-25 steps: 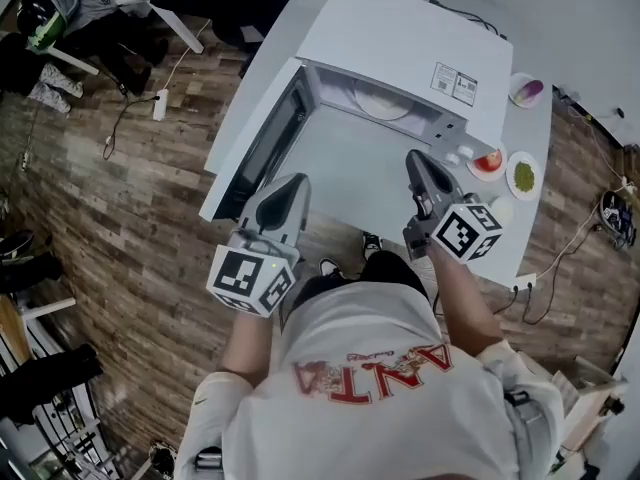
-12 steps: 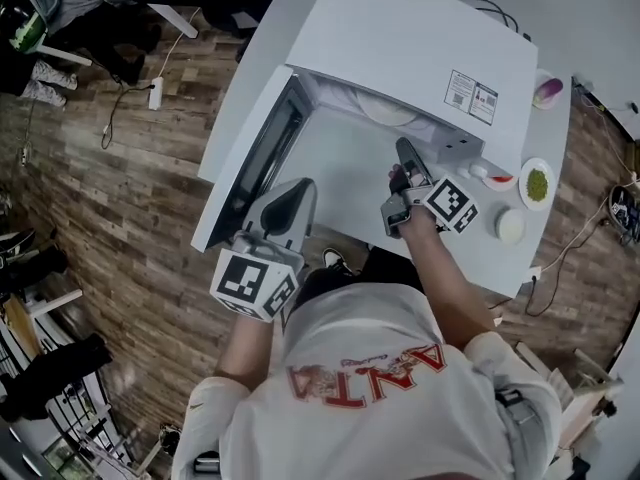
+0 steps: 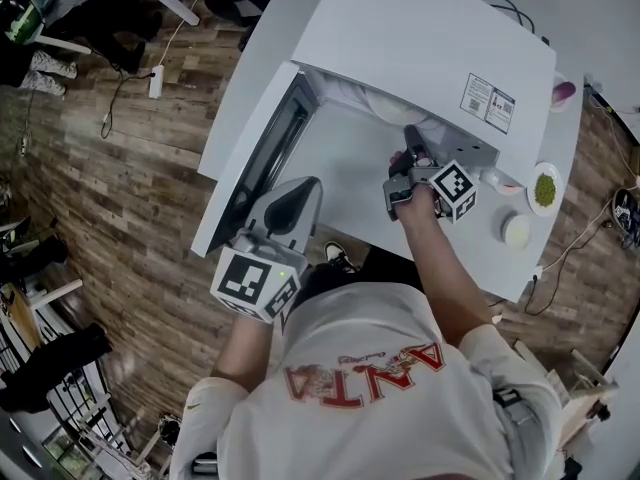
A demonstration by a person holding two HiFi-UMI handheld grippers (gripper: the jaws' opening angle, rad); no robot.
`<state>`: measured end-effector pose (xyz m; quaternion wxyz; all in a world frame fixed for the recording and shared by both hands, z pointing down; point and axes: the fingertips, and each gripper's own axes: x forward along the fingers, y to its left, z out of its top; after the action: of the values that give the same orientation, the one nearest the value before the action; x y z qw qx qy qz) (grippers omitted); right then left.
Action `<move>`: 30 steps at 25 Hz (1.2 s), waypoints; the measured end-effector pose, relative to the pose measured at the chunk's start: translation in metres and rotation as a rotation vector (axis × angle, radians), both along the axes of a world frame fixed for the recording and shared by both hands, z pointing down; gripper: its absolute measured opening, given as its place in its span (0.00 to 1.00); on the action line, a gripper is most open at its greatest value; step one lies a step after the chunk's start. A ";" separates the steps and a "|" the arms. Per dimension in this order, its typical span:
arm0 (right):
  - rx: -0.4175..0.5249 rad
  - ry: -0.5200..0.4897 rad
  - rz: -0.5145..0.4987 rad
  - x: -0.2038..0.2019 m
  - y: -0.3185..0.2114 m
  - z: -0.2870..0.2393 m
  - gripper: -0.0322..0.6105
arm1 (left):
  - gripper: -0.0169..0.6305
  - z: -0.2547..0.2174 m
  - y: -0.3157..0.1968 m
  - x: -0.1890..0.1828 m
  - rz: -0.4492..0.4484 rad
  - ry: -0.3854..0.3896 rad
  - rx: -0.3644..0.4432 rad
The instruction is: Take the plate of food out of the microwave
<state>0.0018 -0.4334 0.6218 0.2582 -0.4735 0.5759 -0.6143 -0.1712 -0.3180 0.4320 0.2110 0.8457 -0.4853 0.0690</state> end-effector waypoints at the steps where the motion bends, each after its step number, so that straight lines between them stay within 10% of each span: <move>1: -0.008 -0.006 0.006 -0.001 -0.001 0.002 0.16 | 0.04 0.001 0.000 -0.001 -0.001 0.001 0.000; 30: -0.084 -0.068 0.040 -0.003 -0.010 0.025 0.08 | 0.04 0.011 0.009 -0.003 -0.005 -0.009 -0.030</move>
<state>-0.0015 -0.4432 0.6466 0.2697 -0.4741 0.5311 -0.6484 -0.1743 -0.3090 0.4427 0.2217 0.8410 -0.4871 0.0794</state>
